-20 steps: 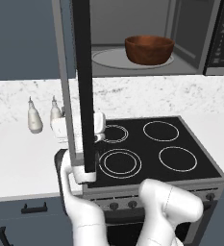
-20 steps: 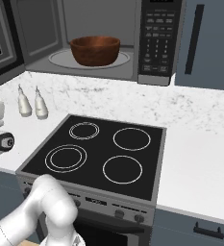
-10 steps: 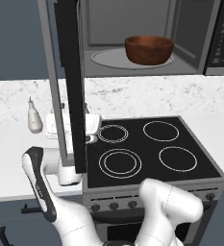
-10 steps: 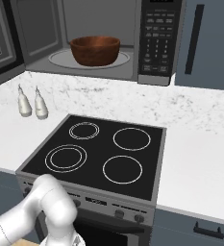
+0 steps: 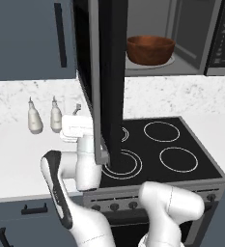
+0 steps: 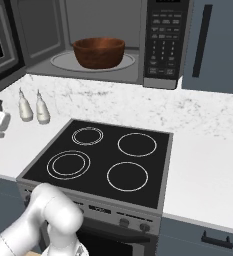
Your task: Pick the lemon from the sink and place it in the bowl. Then pick the bowl and place it in the microwave. Then close the microwave door and press the start button.
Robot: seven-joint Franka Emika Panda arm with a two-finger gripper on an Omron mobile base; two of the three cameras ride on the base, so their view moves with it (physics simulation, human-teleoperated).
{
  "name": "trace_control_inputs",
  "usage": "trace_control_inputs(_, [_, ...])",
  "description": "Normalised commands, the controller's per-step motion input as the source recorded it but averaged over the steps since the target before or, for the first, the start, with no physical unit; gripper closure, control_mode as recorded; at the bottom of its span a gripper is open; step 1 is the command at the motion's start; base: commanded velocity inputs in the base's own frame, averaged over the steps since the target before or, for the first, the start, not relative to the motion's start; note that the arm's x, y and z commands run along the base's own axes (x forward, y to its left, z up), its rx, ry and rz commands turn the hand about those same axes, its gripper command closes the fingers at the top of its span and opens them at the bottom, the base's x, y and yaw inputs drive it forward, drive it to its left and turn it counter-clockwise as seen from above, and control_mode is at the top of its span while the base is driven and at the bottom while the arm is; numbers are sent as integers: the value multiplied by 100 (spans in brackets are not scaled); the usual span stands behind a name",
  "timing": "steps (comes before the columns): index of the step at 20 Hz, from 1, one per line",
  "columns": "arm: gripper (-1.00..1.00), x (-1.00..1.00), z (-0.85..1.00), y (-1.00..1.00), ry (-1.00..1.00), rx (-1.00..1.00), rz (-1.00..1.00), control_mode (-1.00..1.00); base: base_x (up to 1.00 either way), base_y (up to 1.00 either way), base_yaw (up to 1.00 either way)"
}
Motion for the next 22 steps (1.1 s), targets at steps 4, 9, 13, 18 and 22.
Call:
trace_control_inputs(4, [-100,-82,10,-26,-41,37,-7,-100,0,0,0])
trace_control_inputs(9, [-100,-82,38,-33,-33,47,-5,-100,0,0,0])
trace_control_inputs(13, [-100,-70,65,-33,-23,51,-2,-100,0,0,0])
trace_control_inputs(18, [-100,-63,60,-24,-13,51,0,-100,0,0,0])
trace_control_inputs(22, [-100,-50,56,-7,-2,48,0,-100,0,0,0])
